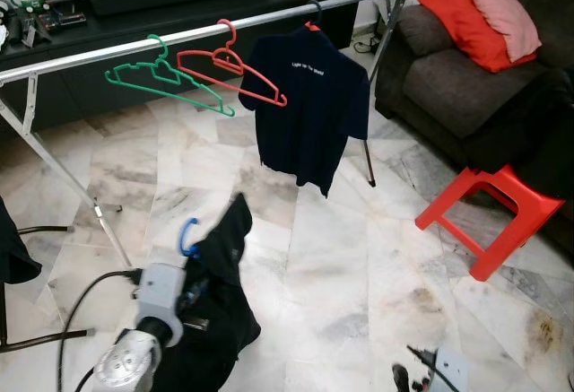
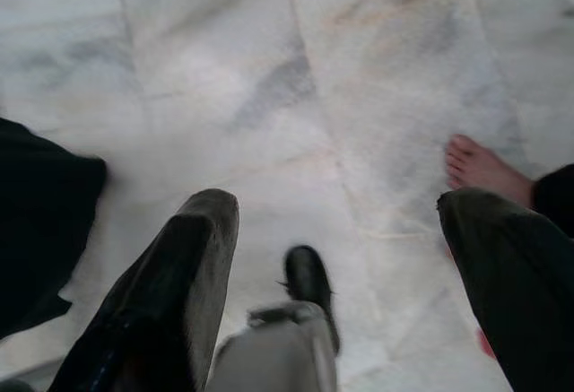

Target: Hang hanger

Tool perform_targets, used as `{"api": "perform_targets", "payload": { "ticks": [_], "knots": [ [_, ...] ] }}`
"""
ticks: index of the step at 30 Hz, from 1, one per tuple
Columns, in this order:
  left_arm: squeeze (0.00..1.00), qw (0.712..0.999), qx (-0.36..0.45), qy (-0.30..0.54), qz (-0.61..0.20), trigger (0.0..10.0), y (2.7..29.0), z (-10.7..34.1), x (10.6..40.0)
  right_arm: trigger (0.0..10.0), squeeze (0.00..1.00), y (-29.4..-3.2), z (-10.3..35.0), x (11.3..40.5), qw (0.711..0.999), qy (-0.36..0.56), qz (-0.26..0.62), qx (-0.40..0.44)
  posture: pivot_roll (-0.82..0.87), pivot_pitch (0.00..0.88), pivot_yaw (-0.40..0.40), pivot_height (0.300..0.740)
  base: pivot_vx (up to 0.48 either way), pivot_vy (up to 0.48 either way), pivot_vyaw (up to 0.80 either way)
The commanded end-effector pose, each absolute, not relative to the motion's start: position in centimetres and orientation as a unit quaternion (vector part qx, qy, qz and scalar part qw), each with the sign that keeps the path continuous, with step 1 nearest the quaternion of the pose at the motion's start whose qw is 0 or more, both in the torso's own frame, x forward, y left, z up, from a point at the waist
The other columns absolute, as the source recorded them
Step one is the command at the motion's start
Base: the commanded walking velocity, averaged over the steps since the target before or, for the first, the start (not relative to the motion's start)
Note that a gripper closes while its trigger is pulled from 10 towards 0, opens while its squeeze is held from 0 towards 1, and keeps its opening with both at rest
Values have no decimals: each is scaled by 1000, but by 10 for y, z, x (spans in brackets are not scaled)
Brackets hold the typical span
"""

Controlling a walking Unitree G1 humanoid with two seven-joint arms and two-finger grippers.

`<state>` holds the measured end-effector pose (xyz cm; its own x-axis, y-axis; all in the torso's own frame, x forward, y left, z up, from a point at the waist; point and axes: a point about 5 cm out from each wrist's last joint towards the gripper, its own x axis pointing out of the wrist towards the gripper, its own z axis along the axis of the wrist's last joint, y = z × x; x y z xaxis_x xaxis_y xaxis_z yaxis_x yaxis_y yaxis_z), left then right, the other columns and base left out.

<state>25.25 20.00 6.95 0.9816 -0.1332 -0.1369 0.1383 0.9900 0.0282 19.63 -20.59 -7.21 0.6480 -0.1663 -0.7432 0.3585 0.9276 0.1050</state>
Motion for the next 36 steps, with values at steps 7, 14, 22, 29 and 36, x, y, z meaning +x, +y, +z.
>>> {"api": "perform_targets", "payload": {
  "ticks": [7, 14, 22, 29, 36],
  "knots": [
    [0, 995, -2, 62, -73, 10000, 187, 74, 256, 10000, 0, -219, -78, 180, 881, 397, -219, 138, -40, 99, -10, 740, 460, 0, 0],
    [0, 994, -5, 69, -84, 10000, 184, 75, 255, 10000, 0, -226, -82, 169, 874, 402, -235, 138, -38, 93, -8, 740, 480, 0, 0],
    [0, 993, -8, 77, -88, 10000, 181, 73, 252, 10000, 0, -224, -84, 166, 873, 411, -229, 132, -33, 82, -8, 740, 480, 0, 0],
    [0, 992, -10, 93, -89, 10000, 185, 68, 243, 10000, 0, -216, -84, 171, 879, 415, -199, 123, -28, 70, -8, 740, 480, 0, 0],
    [0, 989, 11, 111, -92, 10000, 190, 60, 235, 10000, 0, -215, -83, 172, 882, 416, -185, 117, -22, 73, -14, 740, 274, 0, 529]
  ]
}}
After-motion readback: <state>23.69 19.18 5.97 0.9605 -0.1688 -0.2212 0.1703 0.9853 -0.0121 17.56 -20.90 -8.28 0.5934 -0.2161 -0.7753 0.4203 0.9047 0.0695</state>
